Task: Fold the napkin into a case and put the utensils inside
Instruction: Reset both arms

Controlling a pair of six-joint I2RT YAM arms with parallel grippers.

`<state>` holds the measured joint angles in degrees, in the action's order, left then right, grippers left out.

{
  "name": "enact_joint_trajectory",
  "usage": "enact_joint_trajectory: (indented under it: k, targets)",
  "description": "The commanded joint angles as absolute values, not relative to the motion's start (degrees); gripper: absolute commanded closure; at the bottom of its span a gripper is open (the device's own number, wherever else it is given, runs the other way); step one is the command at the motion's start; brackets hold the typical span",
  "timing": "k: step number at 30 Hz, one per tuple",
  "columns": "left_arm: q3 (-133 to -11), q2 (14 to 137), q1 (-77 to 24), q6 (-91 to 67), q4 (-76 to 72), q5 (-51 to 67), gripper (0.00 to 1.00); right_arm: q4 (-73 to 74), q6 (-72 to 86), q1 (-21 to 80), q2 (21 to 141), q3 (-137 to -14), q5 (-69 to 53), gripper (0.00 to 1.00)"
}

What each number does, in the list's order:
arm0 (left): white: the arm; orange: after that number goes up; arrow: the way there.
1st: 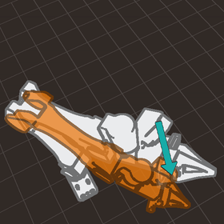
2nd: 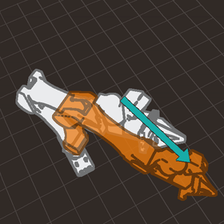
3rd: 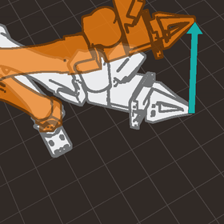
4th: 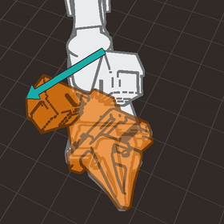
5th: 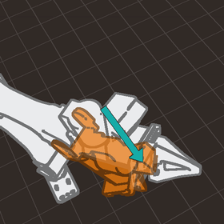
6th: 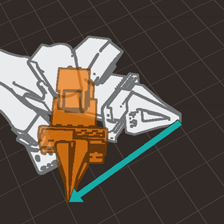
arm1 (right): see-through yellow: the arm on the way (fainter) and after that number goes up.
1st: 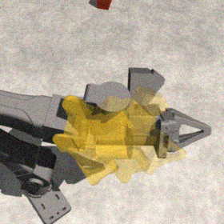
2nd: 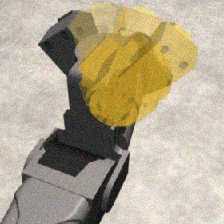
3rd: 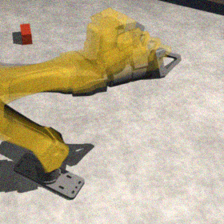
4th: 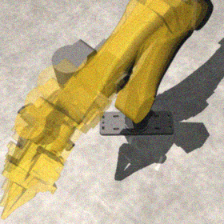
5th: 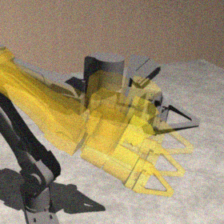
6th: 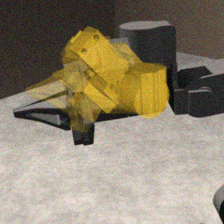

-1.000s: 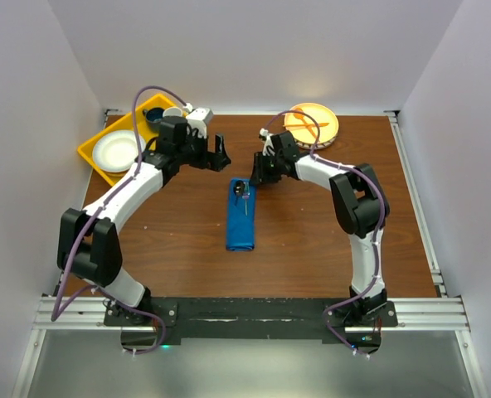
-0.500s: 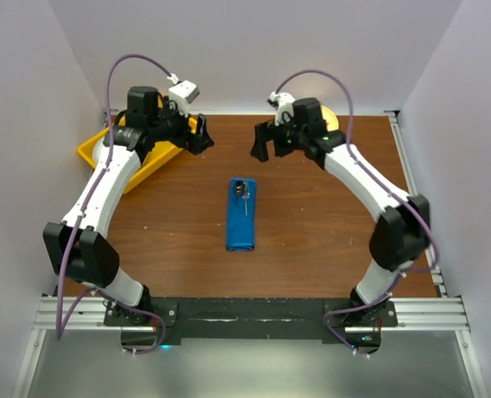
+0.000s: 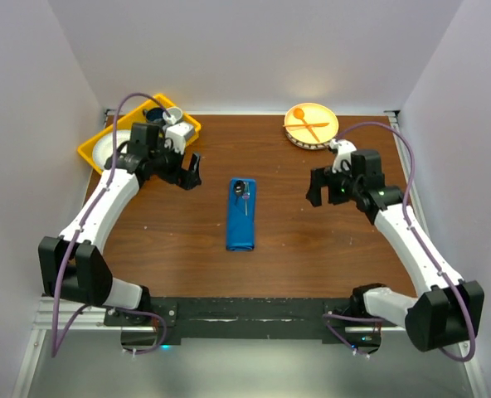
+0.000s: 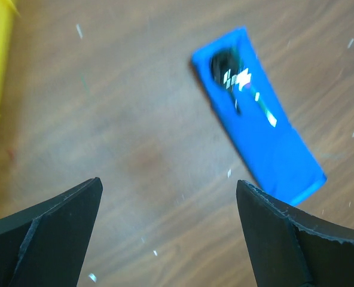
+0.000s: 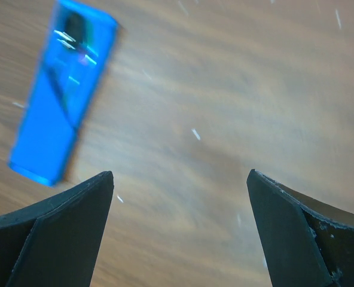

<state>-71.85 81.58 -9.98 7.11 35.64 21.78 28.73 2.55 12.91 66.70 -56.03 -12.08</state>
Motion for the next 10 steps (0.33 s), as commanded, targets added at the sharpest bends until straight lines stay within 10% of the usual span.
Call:
enact_joint_trajectory:
  k: [1, 10]
  targets:
    - [-66.90, 78.23, -9.76, 7.03, 34.45, 19.87, 0.00, 28.30, 2.02, 10.55, 61.61, -52.56, -11.34, 0.02]
    - [-63.80, 75.94, -9.67, 4.92, 32.52, 19.51, 0.00, 27.68, 2.28, 10.28, 61.43, -52.38, -12.92, 0.02]
